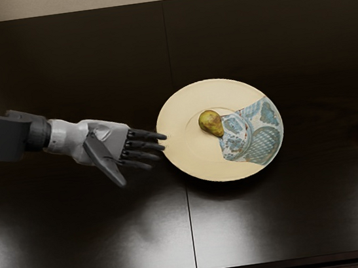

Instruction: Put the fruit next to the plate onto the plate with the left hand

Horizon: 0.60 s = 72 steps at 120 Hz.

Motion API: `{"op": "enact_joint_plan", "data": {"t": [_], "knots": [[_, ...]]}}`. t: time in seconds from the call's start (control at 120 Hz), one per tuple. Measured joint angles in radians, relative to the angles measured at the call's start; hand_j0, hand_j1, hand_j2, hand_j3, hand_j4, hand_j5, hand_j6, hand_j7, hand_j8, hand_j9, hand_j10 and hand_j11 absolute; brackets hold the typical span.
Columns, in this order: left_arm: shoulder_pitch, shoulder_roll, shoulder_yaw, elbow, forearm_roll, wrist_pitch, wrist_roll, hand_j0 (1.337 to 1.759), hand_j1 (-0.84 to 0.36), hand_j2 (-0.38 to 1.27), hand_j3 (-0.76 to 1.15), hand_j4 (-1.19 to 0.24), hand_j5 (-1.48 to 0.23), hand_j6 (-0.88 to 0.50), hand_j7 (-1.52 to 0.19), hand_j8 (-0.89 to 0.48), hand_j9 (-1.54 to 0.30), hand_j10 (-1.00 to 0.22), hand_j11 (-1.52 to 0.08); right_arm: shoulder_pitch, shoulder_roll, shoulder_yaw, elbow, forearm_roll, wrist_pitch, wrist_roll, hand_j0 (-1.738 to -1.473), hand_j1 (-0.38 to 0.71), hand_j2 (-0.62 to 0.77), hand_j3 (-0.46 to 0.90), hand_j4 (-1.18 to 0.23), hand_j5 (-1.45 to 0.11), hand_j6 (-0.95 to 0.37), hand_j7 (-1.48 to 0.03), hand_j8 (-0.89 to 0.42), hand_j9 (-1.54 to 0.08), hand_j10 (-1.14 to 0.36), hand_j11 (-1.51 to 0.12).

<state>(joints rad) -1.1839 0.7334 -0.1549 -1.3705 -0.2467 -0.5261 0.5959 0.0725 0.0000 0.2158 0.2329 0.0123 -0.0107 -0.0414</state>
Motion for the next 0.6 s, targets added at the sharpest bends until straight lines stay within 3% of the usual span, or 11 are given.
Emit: {"op": "enact_joint_plan", "data": {"t": [0.108,0.183,0.6], "knots": [[0.026,0.116,-0.093,-0.037,-0.02,-0.051,0.01,1.658,0.34,0.0,0.0,0.0,-0.01,0.0,-0.01,0.0,-0.01,0.0,-0.01,-0.007,0.0,0.0,0.0,0.002,0.0,0.0,-1.658,-0.31,-0.01,0.0,-0.03,-0.04,-0.03,-0.04,-0.03,-0.04,-0.03,-0.04],[0.026,0.141,-0.121,-0.045,-0.041,-0.069,0.012,1.658,0.35,0.0,0.0,0.0,0.0,0.0,0.0,0.0,0.0,0.0,0.0,-0.012,0.0,0.0,0.0,0.002,0.0,0.0,-1.658,-0.31,-0.01,0.0,-0.03,-0.04,-0.03,-0.04,-0.03,-0.04,-0.03,-0.04],[0.073,0.331,-0.157,0.014,-0.22,-0.085,0.015,1.658,0.35,0.0,0.0,0.0,0.0,0.0,0.0,0.0,0.0,0.0,0.0,-0.018,0.0,-0.001,0.004,0.004,0.0,0.0,-1.658,-0.31,-0.01,0.0,-0.03,-0.04,-0.03,-0.04,-0.03,-0.04,-0.03,-0.04]]}}
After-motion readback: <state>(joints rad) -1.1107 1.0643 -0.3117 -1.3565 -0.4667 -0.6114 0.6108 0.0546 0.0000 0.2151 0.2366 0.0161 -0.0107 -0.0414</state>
